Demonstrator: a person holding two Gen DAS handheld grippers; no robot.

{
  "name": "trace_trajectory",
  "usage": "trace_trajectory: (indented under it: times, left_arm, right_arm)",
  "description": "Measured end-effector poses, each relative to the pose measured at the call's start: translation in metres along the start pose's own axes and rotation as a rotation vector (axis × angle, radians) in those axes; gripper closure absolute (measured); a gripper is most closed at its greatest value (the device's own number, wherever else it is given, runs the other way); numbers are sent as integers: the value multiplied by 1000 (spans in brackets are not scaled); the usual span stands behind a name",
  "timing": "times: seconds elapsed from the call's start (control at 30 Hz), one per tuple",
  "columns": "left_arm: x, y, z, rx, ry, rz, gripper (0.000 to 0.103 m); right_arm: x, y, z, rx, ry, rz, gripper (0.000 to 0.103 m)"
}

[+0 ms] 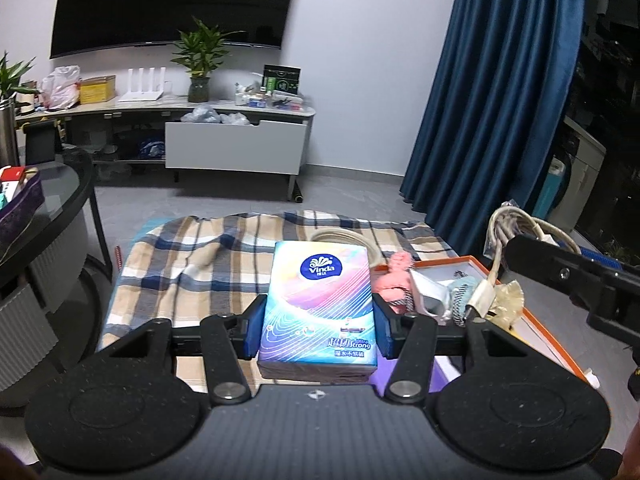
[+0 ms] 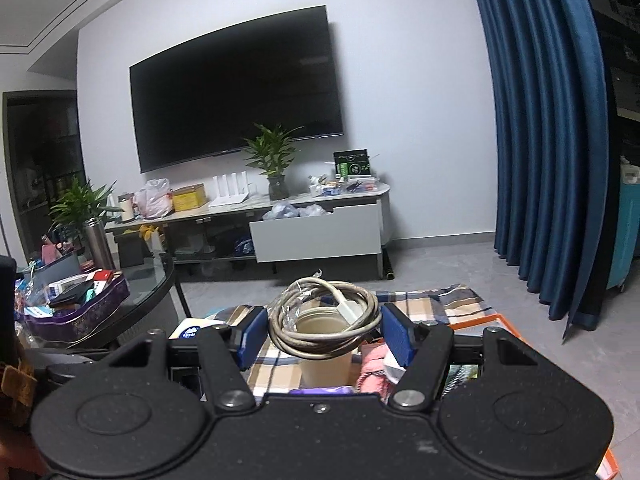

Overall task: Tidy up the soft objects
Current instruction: 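Carry the tissue pack and cable coil in both grippers over the white box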

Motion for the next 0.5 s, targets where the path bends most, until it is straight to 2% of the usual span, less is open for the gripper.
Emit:
trace_trajectory:
  times: [0.5]
  left_arm:
    - [0,-31,0,49,-4,52,50]
  right_arm:
    - [-3,-25,-15,59,-25,17,28]
Point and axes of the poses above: each gripper's, at about its wrist camera, not at the fingertips, and z roughly the way its jaws point, y to its left, x to its underside, the point moved 4 cm from there along z, roughly the way its jaws point, and after that the axes turned 12 degrees about -x, right-handed, at the moved point
